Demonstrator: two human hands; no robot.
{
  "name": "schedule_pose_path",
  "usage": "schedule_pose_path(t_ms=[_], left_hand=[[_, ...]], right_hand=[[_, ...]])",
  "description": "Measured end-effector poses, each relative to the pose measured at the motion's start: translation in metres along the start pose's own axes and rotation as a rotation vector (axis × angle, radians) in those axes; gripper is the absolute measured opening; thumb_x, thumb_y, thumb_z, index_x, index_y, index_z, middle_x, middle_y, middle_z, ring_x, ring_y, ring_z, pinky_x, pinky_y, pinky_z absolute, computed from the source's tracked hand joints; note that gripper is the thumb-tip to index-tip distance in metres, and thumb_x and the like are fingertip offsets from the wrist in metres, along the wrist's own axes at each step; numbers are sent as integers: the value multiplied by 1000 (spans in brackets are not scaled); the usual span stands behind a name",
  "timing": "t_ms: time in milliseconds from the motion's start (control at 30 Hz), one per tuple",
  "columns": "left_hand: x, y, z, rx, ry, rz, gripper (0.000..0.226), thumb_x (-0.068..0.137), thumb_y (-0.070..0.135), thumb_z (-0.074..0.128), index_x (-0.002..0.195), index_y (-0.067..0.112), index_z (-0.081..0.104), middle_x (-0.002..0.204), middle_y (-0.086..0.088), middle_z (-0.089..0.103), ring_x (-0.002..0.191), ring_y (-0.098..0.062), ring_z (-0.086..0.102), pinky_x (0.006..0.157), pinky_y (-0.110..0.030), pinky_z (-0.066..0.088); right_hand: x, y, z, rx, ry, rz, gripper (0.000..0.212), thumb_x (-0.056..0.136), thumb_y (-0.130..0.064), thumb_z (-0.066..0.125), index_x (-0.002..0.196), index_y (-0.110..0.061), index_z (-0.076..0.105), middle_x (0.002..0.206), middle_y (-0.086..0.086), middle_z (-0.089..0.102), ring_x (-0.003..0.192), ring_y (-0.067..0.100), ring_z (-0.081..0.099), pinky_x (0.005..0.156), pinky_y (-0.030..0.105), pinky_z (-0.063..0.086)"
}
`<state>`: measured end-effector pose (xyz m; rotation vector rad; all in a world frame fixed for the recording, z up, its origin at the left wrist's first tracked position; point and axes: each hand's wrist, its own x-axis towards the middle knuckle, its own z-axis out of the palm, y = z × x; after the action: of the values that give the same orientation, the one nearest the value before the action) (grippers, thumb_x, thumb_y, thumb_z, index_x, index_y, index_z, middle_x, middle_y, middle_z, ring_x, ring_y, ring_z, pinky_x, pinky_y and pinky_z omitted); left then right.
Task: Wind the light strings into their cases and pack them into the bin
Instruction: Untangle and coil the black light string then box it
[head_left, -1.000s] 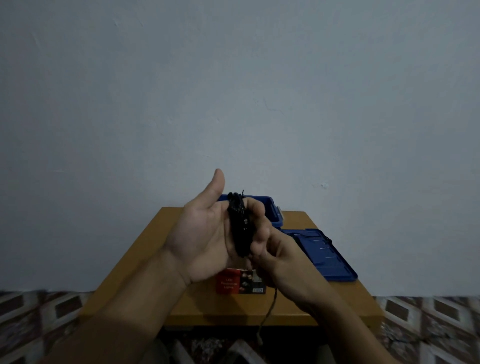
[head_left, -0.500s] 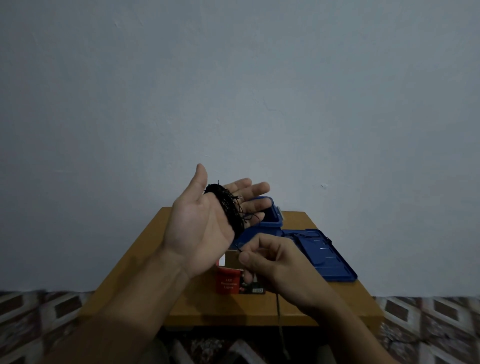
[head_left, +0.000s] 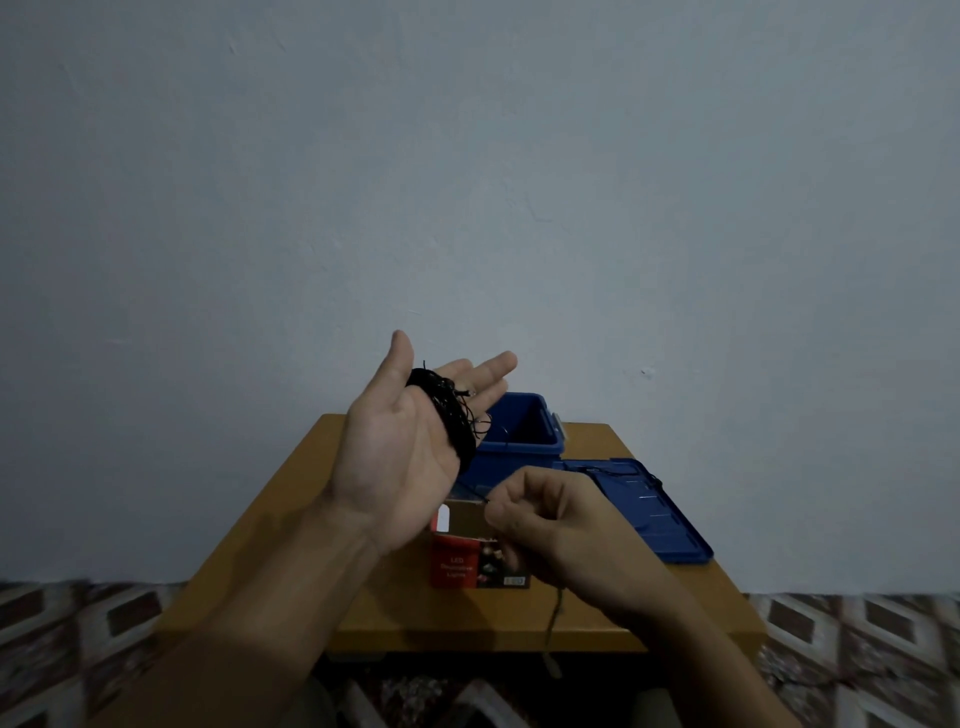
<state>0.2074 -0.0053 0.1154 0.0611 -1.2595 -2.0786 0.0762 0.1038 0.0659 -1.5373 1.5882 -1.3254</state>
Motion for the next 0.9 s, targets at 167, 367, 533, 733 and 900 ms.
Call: schedule_pose_path(t_ms=[167,367,533,733,900], left_hand=[[1,-2,-1,121,10,32,84,91,67,23,156,13,20,141,0,60,143,-13,38,125,-43,9],[-2,-3,-3,190,36,-41,91,89,69,22,158,11,15,141,0,60,143,-16,39,104,-29,32],[1,-10,-12,371,69,-136,87,91,70,19,157,13,20,137,0,62,132,-14,50,103,-33,30],[0,-16,-16,540,-2,-264,86,91,71,20,148,9,38,118,-2,71,107,-10,67,96,-26,46],[-8,-11,-8,674,-148,-313,83,94,71,15,108,5,63,83,-15,66,71,-24,61,68,-28,51]], right_hand=[[-1,-2,-2,0,-1,14,20,99,-28,58,87,-12,62,63,2,62,44,4,47,45,14,37],[-3,-7,-12,3,77,-15,43,95,-39,62,69,-6,56,49,6,52,37,18,39,41,25,34],[-5,-20,-21,113,97,-39,32,91,-35,64,72,-10,57,48,1,43,39,14,30,42,25,24],[-7,-36,-27,-18,89,-150,20,98,-16,59,94,1,66,50,-9,50,40,1,36,42,13,30],[-7,-51,-31,-125,34,-209,18,101,-2,52,99,10,64,50,-15,59,42,-5,52,45,7,40]])
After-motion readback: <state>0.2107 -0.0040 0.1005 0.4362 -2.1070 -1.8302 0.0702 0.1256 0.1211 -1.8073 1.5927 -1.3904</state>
